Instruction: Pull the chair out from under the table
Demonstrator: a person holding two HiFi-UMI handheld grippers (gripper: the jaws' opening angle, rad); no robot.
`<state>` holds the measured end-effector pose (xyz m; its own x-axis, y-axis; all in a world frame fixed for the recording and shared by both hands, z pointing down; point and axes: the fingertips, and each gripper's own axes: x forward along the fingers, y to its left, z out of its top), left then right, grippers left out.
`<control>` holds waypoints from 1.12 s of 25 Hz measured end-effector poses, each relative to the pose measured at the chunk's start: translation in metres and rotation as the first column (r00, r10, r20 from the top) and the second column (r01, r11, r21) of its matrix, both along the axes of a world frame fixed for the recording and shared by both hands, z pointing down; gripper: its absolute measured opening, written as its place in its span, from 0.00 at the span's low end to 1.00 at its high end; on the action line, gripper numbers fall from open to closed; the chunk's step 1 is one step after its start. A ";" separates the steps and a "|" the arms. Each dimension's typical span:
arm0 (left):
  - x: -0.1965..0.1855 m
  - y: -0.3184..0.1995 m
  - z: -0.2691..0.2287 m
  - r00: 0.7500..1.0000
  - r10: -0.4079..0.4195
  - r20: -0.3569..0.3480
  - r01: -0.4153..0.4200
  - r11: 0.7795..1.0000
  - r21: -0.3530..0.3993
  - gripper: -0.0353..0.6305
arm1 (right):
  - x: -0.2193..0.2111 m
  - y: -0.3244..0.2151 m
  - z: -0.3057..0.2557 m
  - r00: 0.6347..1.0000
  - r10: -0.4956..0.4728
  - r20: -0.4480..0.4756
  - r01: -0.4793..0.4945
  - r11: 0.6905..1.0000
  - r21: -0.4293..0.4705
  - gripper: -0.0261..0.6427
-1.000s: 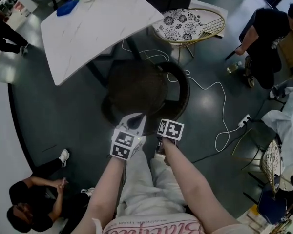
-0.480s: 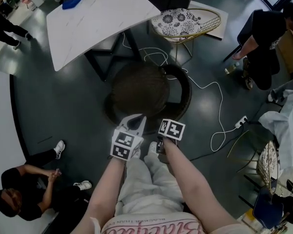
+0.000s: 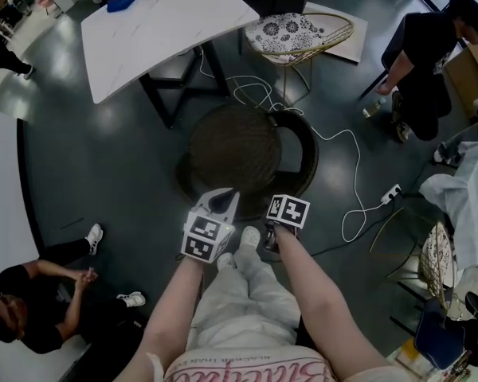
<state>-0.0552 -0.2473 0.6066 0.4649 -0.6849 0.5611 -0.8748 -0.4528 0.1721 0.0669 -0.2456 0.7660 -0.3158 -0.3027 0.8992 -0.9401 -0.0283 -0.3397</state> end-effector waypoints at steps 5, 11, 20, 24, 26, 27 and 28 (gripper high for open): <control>0.004 0.029 0.000 1.000 0.012 -0.001 -0.012 1.000 -0.008 0.06 | 0.020 0.029 -0.001 1.000 0.006 -0.008 -0.006 1.000 -0.008 0.41; 0.011 0.051 -0.003 0.999 0.044 0.004 -0.044 0.999 -0.008 0.06 | 0.039 0.058 0.000 1.000 0.019 -0.023 -0.020 0.999 -0.026 0.41; 0.019 0.059 -0.012 0.996 0.083 0.019 -0.083 0.997 0.001 0.06 | 0.049 0.063 -0.007 0.994 0.079 -0.074 -0.082 0.996 -0.036 0.41; 0.020 0.054 -0.024 0.996 0.087 0.022 -0.087 0.996 0.020 0.06 | 0.050 0.071 -0.016 0.995 0.048 -0.088 -0.055 0.995 -0.083 0.41; 0.020 0.050 -0.030 0.996 0.085 0.021 -0.085 0.996 0.031 0.06 | 0.052 0.075 -0.024 0.995 0.027 -0.092 -0.037 0.994 -0.104 0.41; 0.020 0.048 -0.034 0.996 0.083 0.020 -0.084 0.996 0.038 0.06 | 0.053 0.076 -0.029 0.995 0.014 -0.094 -0.024 0.994 -0.108 0.41; 0.020 0.047 -0.037 0.997 0.081 0.018 -0.081 0.996 0.045 0.06 | 0.053 0.078 -0.035 0.996 -0.004 -0.095 -0.007 0.994 -0.110 0.41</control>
<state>-0.0354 -0.2005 0.5693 0.5109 -0.6706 0.5378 -0.8375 -0.5293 0.1356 0.1202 -0.1672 0.7311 -0.2275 -0.2009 0.9528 -0.9678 -0.0618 -0.2441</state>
